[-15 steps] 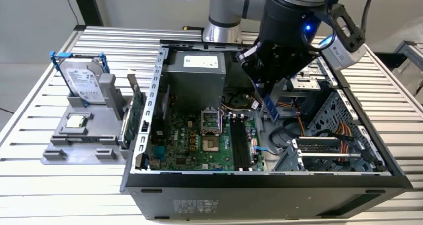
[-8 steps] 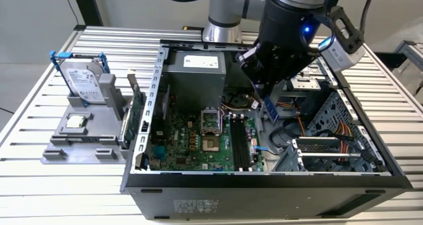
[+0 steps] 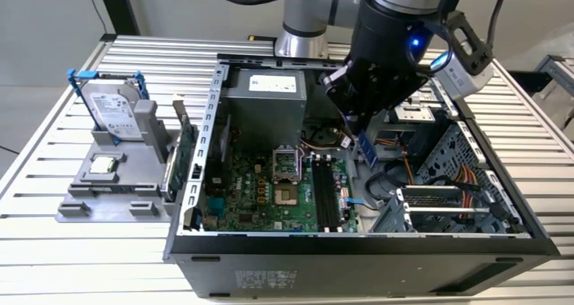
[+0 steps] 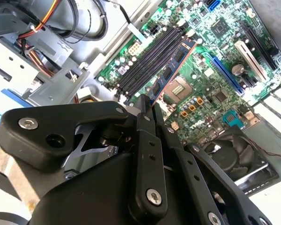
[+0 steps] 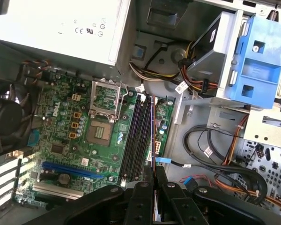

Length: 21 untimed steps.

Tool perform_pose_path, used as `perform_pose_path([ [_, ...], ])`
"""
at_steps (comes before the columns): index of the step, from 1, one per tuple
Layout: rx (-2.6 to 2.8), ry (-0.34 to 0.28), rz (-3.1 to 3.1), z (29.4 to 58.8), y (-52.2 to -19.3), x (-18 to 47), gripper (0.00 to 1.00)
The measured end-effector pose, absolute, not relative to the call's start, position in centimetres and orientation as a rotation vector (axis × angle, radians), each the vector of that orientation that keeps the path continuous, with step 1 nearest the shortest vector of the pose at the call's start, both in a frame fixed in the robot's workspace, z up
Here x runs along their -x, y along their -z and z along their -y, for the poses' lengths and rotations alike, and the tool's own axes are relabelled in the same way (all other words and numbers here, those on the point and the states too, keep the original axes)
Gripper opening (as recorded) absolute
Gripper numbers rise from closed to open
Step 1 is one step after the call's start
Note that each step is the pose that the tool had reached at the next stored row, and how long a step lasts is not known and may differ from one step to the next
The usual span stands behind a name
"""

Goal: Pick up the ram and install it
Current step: 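Insert the ram into the slot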

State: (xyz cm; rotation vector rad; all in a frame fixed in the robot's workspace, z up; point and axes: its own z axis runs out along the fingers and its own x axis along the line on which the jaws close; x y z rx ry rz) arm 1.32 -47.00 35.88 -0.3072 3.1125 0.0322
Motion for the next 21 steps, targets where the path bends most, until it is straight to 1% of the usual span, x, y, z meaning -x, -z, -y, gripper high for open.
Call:
perform_pose_path([
  [21,0.305,-0.031,-3.113,47.0,-35.09,-1.32,0.0],
])
